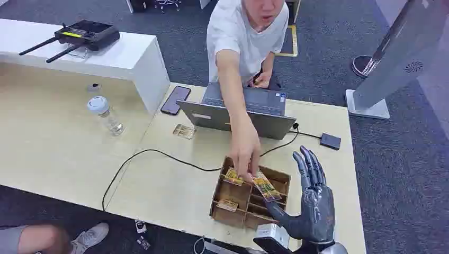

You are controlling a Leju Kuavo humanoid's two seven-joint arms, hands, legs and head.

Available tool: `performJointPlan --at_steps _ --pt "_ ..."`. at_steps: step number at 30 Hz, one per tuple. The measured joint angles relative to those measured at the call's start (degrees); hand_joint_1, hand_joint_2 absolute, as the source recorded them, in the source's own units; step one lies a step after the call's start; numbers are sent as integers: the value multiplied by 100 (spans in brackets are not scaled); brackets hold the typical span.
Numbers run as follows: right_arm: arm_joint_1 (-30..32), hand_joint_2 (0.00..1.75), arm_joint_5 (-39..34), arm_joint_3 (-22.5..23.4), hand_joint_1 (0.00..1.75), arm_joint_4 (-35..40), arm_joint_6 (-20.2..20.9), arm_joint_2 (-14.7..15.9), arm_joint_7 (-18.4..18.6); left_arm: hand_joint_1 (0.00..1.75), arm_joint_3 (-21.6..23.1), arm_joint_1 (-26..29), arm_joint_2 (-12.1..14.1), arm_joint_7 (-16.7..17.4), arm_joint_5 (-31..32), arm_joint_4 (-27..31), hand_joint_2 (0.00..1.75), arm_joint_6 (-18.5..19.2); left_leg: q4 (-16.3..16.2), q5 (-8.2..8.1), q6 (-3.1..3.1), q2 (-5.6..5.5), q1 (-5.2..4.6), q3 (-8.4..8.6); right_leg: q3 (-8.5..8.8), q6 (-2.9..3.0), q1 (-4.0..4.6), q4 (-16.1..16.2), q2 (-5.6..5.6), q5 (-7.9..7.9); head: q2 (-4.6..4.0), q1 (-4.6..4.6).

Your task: Pass the card to the sensor for recognition and then transmit it.

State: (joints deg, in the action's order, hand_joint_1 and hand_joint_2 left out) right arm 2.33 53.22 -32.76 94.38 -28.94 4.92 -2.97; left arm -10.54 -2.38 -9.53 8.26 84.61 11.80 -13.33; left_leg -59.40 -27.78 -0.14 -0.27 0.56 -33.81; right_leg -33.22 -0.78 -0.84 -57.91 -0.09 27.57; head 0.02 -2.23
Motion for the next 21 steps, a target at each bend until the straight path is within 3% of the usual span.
performJointPlan --at_steps 1,3,5,21 --pt "-1 175 -2 0 140 0 11 -9 -2 0 0 0 0 0 0 0 0 0 0 0 0 0 0 0 0 0 0 0 0 0 0 0" --pt "-5 175 -20 0 166 0 57 -18 -2 0 0 0 0 4 -2 0 0 -2 0 0 0 0 0 0 0 0 0 0 0 0 0 0" --pt "-12 175 -28 0 175 -6 87 -24 -2 0 0 1 0 5 -9 0 0 -7 0 0 0 0 0 0 0 0 0 0 0 0 0 0" --pt "-66 175 -68 0 173 -44 254 -68 -33 0 -2 9 0 13 -48 0 0 -42 0 0 0 0 0 0 0 0 0 0 0 0 0 0"
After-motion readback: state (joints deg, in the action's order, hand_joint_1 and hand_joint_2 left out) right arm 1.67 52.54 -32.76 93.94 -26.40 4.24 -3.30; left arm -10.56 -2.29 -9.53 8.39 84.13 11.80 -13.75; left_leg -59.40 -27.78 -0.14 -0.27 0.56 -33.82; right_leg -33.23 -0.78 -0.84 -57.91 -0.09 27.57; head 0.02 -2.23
